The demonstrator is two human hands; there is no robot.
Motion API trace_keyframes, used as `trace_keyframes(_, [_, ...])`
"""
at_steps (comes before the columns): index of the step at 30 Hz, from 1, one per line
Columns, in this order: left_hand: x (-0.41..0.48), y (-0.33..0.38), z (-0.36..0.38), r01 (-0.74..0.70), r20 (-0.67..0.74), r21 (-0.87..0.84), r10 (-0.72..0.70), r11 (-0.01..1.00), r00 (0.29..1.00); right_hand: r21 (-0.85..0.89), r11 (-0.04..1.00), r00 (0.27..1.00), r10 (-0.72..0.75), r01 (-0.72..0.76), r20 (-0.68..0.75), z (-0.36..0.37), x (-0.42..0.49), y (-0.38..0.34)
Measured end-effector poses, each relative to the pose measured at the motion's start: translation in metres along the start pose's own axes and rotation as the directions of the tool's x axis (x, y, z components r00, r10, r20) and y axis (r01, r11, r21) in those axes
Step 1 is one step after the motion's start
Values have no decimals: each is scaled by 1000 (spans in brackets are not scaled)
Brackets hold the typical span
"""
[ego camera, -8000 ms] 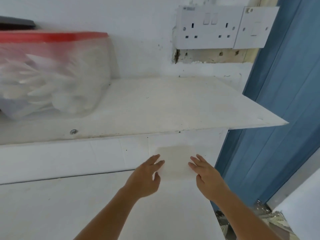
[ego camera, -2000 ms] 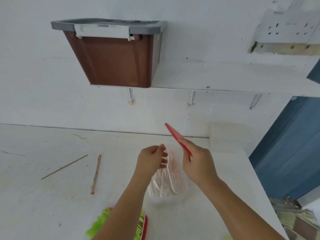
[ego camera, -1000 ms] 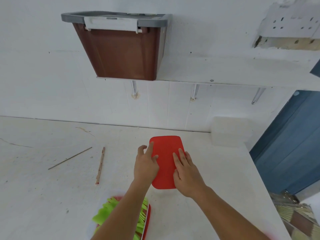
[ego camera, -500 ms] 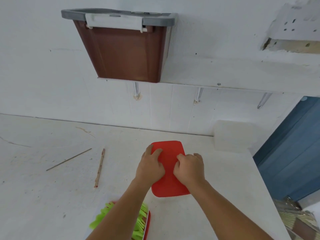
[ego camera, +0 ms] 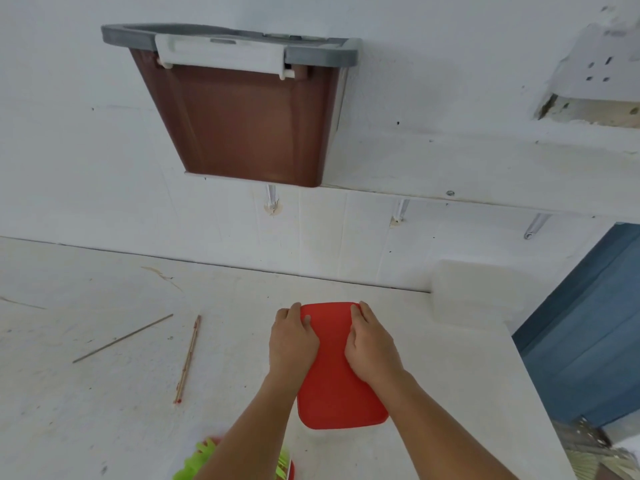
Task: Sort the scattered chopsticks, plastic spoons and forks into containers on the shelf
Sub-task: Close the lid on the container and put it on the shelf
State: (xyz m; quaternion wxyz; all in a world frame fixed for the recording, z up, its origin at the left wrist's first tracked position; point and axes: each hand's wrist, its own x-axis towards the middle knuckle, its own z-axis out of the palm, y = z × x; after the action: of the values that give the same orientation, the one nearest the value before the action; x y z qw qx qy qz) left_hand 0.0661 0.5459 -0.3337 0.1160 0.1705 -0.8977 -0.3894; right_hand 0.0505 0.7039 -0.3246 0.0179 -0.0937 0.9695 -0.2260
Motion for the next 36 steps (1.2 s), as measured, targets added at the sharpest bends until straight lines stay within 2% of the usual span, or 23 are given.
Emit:
trace_keyframes(4, [13, 3, -3, 60, -39, -21, -61, 998, 997, -20, 999, 998, -23, 25, 65, -2, 4, -2])
trace_keyframes(9, [26, 5, 1, 130, -17, -60, -131, 990, 991, -30, 999, 990, -25, 30, 142, -2, 9, 0])
trace_keyframes(12, [21, 3, 7, 64, -52, -68, -68, 996, 996, -8, 1000, 986, -12, 14, 169, 0, 8, 3])
trace_keyframes(16, [26, -4, 13, -134, -160, 5, 134, 991, 978, -17, 1000, 988, -8, 10, 152, 2, 12, 4])
trace_keyframes(20, [10, 0, 5, -152, -43, 108, 157, 982, 987, -102, 994, 993, -16, 28, 113, 6, 11, 3])
trace_keyframes(23, [-37, -4, 3, -209, 194, 160, 177, 965, 965, -145, 989, 994, 13, 3, 109, 7, 8, 1])
trace_keyframes(25, [-61, -11, 2, -224, 265, 160, 177, 961, 948, -175, 985, 1000, -8, 10, 12, 3, 6, 0])
trace_keyframes(27, [-67, -16, 2, -194, 249, 133, 157, 972, 956, -194, 980, 988, -78, 50, -137, 3, 3, -1])
trace_keyframes(29, [-64, -15, 1, -199, 215, 158, 163, 967, 963, -170, 984, 979, -90, 58, -185, 0, -2, -1])
trace_keyframes(32, [-65, -8, 0, -195, 198, 140, 166, 971, 966, -82, 994, 986, -83, 72, -142, -4, -15, 5])
trace_keyframes(36, [-72, -2, -10, -36, 87, 71, 30, 997, 996, 46, 998, 999, -47, 48, -28, -5, -51, 11])
